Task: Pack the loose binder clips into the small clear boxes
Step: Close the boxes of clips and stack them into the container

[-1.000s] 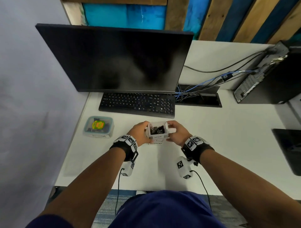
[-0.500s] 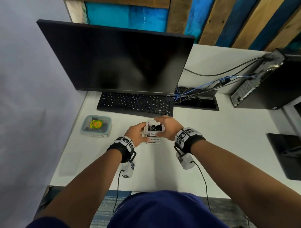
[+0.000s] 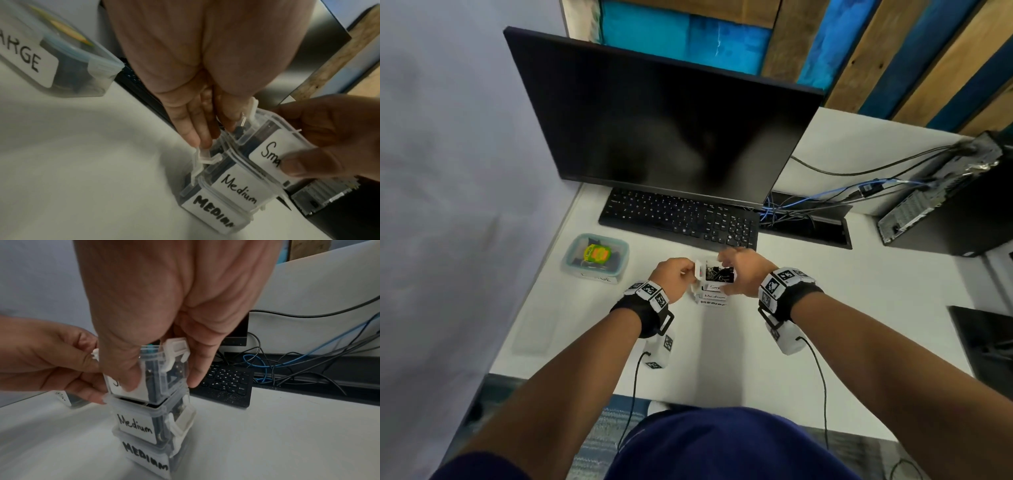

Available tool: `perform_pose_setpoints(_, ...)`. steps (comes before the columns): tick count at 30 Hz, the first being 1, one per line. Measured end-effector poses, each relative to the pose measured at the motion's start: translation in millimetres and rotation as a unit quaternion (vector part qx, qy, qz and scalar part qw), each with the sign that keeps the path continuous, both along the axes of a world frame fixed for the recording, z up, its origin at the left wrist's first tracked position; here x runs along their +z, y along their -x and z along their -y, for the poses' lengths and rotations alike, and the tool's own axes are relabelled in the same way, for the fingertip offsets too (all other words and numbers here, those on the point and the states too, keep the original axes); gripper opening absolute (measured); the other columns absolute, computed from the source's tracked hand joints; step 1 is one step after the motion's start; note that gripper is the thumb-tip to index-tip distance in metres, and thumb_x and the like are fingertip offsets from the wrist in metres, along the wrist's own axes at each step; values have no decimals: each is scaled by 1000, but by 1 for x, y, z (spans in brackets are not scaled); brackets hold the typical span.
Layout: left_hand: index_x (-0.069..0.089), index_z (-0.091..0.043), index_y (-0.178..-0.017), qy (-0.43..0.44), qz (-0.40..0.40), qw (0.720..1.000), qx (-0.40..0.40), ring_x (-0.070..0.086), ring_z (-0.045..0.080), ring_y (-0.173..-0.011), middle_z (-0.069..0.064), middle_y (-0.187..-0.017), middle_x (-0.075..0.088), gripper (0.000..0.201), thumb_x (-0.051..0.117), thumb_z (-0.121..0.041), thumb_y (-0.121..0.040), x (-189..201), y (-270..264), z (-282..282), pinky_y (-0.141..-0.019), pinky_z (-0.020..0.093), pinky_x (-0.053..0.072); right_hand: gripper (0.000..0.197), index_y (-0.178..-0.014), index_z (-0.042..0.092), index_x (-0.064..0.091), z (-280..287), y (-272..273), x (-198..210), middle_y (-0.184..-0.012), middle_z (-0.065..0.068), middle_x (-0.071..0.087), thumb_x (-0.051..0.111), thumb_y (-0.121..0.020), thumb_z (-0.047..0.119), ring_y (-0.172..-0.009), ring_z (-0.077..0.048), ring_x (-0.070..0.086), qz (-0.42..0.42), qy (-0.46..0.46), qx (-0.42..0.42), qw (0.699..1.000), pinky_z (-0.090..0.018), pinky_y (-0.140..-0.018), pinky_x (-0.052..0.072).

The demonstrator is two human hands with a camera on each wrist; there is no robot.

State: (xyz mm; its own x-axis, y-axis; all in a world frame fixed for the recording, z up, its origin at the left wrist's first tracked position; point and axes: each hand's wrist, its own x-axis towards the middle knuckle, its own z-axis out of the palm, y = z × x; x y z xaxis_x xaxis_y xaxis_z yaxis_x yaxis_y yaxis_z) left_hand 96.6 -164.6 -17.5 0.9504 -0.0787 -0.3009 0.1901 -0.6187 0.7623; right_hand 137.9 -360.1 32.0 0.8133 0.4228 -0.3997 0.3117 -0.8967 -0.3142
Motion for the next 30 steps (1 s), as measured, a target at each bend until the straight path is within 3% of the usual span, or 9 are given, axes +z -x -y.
perform_pose_setpoints(5, 64, -26, -114, 33, -9, 999, -5, 62, 17, -101, -4, -108, 68, 29, 65, -13, -87, 0, 3, 0, -86, 27, 47, 55, -122, 19, 53, -3, -6, 2, -114, 2, 65, 79, -75, 28, -90, -17, 61, -16, 21, 13, 1000, -27, -74, 49)
perform_pose_setpoints(9, 62, -23, -113, 51, -17, 999, -7, 65, 20, -100, -1, -109, 68, 36, 70, -10, -81, 0, 3, -2, -94, 36, 51, 50, -114, 27, 53, -3, -8, 0, -111, 6, 63, 80, -72, 30, -86, -17, 62, -24, 17, 11, 999, -28, -70, 51)
perform_pose_setpoints(13, 63, -18, -114, 58, -16, 998, -2, 62, 19, -101, -3, -104, 64, 38, 70, -4, -79, 2, 1, -3, -89, 28, 48, 47, -108, 28, 53, -3, -9, -1, -107, 7, 64, 81, -71, 31, -83, -16, 62, -18, 18, 11, 1000, -27, -66, 50)
perform_pose_setpoints(17, 64, -18, -115, 58, -14, 998, -5, 59, 15, -97, -1, -107, 67, 39, 74, -7, -78, 3, 0, -2, -84, 24, 44, 48, -110, 27, 53, -1, -9, -4, -110, 6, 66, 80, -71, 34, -82, -16, 63, -9, 15, 15, 1000, -30, -68, 55)
perform_pose_setpoints(20, 63, -21, -111, 56, -12, 998, -2, 63, 16, -95, -5, -100, 67, 38, 76, -11, -77, 1, 0, -1, -78, 21, 45, 51, -117, 24, 53, 1, -9, -6, -116, 6, 64, 80, -74, 32, -86, -16, 62, -12, 0, 17, 1000, -27, -69, 51)
perform_pose_setpoints(25, 62, -24, -108, 56, -9, 998, 2, 63, 17, -92, -6, -98, 67, 39, 77, -11, -75, -2, -1, -1, -77, 23, 48, 54, -120, 22, 53, 5, -9, -7, -121, 6, 64, 80, -74, 31, -94, -18, 62, -16, -30, 18, 999, -34, -83, 56)
perform_pose_setpoints(30, 61, -23, -106, 56, -8, 998, 0, 63, 15, -89, -6, -96, 67, 38, 78, -11, -74, -4, -3, -3, -73, 19, 48, 57, -122, 22, 54, 2, -10, -7, -119, 6, 64, 80, -73, 31, -94, -18, 63, -17, -19, 22, 999, -34, -82, 56)
